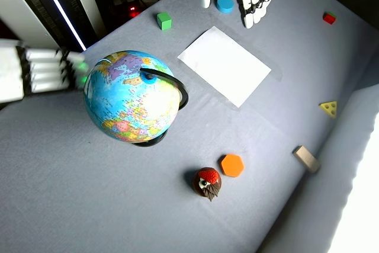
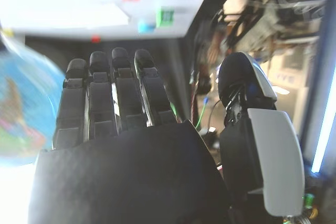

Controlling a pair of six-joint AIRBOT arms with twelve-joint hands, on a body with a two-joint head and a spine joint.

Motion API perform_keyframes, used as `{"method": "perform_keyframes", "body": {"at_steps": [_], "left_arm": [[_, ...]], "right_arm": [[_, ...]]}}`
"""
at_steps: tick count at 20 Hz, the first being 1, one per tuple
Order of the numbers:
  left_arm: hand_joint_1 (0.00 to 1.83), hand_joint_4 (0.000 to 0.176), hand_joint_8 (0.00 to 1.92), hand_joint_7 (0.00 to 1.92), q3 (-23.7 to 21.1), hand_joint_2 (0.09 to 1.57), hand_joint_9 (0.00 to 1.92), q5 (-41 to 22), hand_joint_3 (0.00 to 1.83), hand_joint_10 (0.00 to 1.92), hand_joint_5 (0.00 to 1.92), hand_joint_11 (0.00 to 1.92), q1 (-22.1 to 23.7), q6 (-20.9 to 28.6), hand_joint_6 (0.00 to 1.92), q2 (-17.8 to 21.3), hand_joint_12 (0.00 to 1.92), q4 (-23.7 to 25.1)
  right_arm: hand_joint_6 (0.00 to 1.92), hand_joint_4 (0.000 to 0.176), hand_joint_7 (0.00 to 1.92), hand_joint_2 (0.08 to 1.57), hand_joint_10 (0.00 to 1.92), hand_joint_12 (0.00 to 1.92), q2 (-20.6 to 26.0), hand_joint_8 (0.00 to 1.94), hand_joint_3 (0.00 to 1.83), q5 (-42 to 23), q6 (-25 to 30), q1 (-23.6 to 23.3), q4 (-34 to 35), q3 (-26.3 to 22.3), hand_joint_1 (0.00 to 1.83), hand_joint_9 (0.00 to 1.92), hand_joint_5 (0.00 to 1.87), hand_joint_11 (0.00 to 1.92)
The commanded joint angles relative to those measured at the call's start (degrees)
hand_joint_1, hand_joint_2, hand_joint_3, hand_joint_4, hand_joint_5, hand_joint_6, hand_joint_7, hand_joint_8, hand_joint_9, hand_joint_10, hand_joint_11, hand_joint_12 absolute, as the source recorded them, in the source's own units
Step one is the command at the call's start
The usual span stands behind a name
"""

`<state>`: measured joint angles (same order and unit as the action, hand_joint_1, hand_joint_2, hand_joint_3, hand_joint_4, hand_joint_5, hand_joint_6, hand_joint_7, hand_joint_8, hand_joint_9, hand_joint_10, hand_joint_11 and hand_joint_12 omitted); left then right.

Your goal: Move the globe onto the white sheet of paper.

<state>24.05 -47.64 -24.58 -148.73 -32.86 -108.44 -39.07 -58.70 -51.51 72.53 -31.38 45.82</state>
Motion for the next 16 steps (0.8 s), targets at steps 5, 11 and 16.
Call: {"method": "perform_keyframes", "body": {"at_steps": [5,11,16], "left_arm": [[0.0,0.0,0.0,0.26,-1.28,1.25,0.22,-1.04,0.0,0.0,0.23,0.0,-3.42,4.77,0.0,-3.31,0.78,7.09],[0.0,0.0,0.01,0.29,-2.23,1.23,0.24,-7.74,0.0,0.01,0.28,0.0,-10.51,15.26,0.01,-8.72,0.79,18.44],[0.0,0.0,0.0,0.31,-2.1,1.24,0.26,-18.51,0.0,0.01,0.27,0.0,-18.33,23.82,0.0,-14.81,0.8,27.54]], "right_arm": [[0.02,0.0,0.09,1.23,0.03,0.0,-3.4,0.0,0.02,-7.71,4.57,-1.77,-2.85,6.33,0.03,0.06,0.09,0.0],[0.02,0.0,0.09,1.22,0.03,0.0,-6.9,0.0,0.02,-3.51,9.66,-7.11,-3.41,13.7,0.03,0.06,0.1,0.0],[0.02,0.0,0.09,1.22,0.03,0.0,-9.36,0.0,0.01,3.84,13.9,-14.67,-7.88,17.95,0.03,0.07,0.1,0.0]]}}
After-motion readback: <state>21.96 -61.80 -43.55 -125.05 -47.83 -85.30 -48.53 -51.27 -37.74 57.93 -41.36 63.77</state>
